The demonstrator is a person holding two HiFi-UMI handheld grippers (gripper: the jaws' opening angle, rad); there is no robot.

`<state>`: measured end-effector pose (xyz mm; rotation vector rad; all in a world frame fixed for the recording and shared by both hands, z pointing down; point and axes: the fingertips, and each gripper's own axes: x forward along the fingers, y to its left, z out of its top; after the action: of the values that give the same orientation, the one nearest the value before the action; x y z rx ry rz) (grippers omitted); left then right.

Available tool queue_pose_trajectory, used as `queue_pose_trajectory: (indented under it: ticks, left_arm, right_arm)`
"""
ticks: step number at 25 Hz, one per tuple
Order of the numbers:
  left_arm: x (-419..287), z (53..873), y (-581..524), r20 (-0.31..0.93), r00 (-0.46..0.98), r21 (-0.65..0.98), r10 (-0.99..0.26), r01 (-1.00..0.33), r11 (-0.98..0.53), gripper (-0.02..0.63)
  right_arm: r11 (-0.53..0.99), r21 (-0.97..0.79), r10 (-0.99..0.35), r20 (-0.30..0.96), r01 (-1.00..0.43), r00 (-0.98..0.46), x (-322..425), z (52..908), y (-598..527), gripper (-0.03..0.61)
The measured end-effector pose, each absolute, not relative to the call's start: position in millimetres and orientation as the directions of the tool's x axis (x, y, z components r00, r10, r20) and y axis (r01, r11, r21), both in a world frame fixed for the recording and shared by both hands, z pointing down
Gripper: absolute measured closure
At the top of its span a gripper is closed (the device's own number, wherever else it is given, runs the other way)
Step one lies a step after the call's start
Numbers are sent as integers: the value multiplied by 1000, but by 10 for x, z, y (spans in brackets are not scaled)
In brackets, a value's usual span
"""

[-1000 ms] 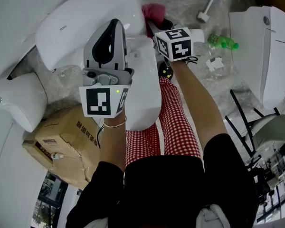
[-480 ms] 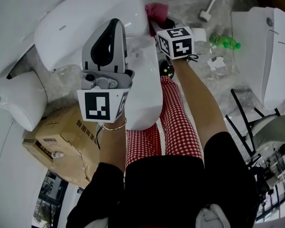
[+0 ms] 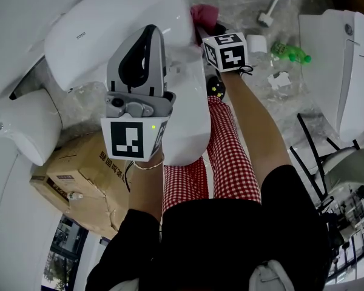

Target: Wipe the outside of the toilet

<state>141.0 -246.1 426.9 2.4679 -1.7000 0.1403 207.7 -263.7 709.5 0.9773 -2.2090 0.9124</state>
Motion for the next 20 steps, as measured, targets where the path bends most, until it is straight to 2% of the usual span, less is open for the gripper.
queue_pose_trajectory:
  ticks: [6, 12, 20]
  left_arm:
    - [1411, 4305, -2418, 174, 369, 79, -913, -929, -360, 611]
    - [1411, 4310, -2420, 168, 372, 83, -913, -928, -363, 611]
    - [1416, 4330, -2417, 176, 376, 79, -910, -927, -367, 610]
  right_arm:
    - [539, -296, -379, 751, -789, -541, 2098, 7332, -2536, 492]
    - [507, -281, -379, 776, -815, -504, 2239, 7414, -2488, 492]
    - [370, -324, -465, 747, -871, -475, 2644, 6998, -2739, 492]
